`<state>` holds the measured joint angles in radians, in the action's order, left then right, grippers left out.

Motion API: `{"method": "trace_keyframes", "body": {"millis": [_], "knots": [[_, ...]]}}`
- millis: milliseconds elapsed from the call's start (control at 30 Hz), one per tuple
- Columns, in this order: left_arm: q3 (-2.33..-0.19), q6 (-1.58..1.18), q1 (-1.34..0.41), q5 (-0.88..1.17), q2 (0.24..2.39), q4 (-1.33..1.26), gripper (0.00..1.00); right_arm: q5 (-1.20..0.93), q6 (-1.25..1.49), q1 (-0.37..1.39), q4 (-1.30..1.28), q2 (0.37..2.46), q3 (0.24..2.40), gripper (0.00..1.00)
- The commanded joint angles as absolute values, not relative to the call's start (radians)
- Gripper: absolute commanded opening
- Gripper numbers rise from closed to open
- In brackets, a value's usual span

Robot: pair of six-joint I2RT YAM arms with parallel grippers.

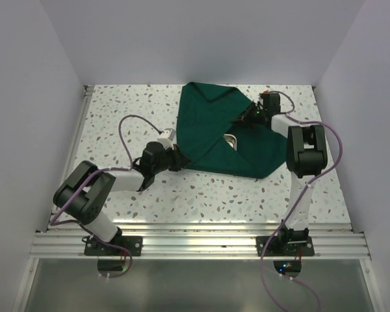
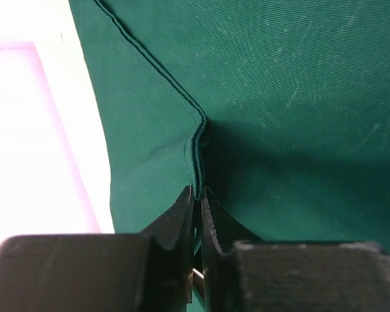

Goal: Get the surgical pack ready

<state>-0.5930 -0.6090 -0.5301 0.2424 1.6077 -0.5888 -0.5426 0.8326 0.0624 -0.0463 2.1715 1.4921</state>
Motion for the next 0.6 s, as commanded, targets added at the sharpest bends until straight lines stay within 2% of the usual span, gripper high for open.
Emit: {"method": "trace_keyframes", "body": {"millis": [0,33,67,200,467,567], "knots": [[-0.548,-0.635,-0.546,0.215,1.623,-0.706,0.13,-0.517,0.805,0.034,-0.040,2.152,1.488,0.10],[-0.543,-0.635,-0.557,0.204,1.626,-0.703,0.12,-0.514,0.805,0.031,-0.038,2.143,1.483,0.14],[-0.543,-0.634,-0.561,0.184,1.626,-0.696,0.12,-0.505,0.798,0.028,-0.041,2.137,1.479,0.27],[-0.546,-0.612,-0.583,0.149,1.597,-0.660,0.12,-0.454,0.762,0.003,-0.080,2.080,1.434,0.47],[-0.583,-0.581,-0.597,0.138,1.546,-0.585,0.14,-0.279,0.675,-0.127,-0.117,1.847,1.246,0.49],[-0.614,-0.571,-0.595,0.144,1.537,-0.528,0.14,-0.138,0.622,-0.155,-0.175,1.741,1.195,0.48]]}}
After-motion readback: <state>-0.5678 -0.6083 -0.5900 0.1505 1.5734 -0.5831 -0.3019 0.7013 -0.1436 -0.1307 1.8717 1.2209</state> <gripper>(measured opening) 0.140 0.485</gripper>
